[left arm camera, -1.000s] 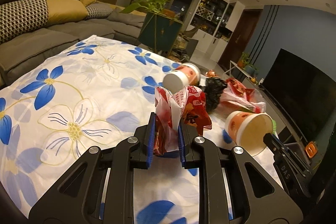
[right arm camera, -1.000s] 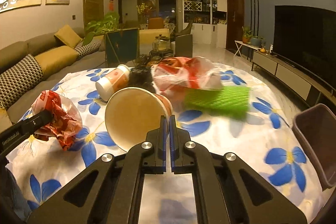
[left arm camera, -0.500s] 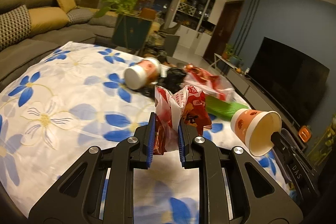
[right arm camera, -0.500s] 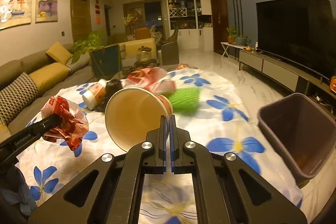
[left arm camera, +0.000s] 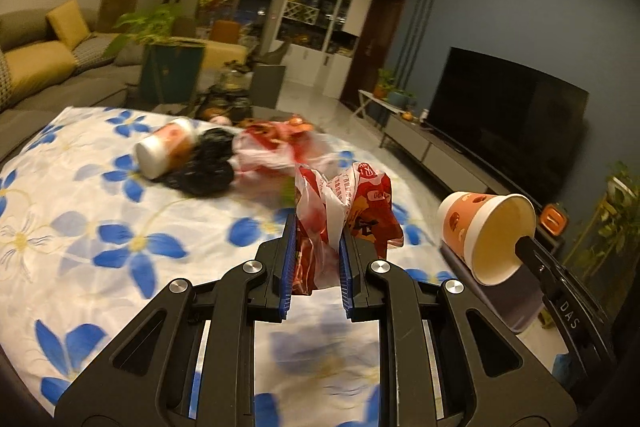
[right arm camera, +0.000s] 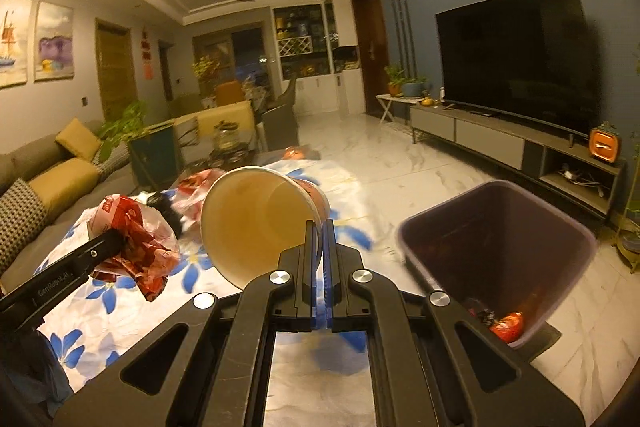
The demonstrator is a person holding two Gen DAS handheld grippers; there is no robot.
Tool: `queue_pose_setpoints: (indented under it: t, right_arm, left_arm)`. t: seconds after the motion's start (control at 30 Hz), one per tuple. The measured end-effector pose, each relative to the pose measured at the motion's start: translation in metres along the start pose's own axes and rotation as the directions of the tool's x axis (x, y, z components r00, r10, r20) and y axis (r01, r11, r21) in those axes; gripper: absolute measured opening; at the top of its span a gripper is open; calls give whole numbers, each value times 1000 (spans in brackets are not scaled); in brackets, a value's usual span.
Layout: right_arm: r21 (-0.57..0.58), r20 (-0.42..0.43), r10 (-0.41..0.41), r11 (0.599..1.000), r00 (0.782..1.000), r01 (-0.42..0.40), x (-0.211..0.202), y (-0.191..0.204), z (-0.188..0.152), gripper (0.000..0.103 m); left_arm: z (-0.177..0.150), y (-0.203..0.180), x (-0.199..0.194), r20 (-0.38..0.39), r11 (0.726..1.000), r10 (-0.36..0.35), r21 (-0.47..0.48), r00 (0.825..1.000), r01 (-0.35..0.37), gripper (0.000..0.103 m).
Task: Collect trash
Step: 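Carry the snack bag and white-and-orange cup over the grey bin with both tools, then open both tools over the grey bin to drop the bag and cup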
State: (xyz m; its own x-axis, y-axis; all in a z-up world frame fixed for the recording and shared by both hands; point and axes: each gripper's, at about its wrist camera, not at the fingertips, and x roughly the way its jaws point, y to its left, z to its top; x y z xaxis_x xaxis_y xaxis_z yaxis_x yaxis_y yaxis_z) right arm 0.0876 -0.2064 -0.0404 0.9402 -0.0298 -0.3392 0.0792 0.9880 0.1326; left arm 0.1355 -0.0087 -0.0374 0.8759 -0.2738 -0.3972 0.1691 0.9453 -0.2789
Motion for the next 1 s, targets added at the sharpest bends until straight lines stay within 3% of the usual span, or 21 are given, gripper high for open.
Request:
queue_pose_setpoints:
  t: [0.3,0.57,1.0]
  right_arm:
    - [51,62,-102,994,993,99,-16,-51,14,3]
    - [101,98,-204,976,974,194,-27,-98,22,3]
    - [167,105,-304,944,947,285,-35,-153,20,3]
  left_arm:
    - [3,-70,18,-1,991,-98,92,995,98,18]
    - [-3,-135,38,-13,969,-175,176,984,175,18]
    - [-18,-202,74,-61,928,-277,243,959,283,18]
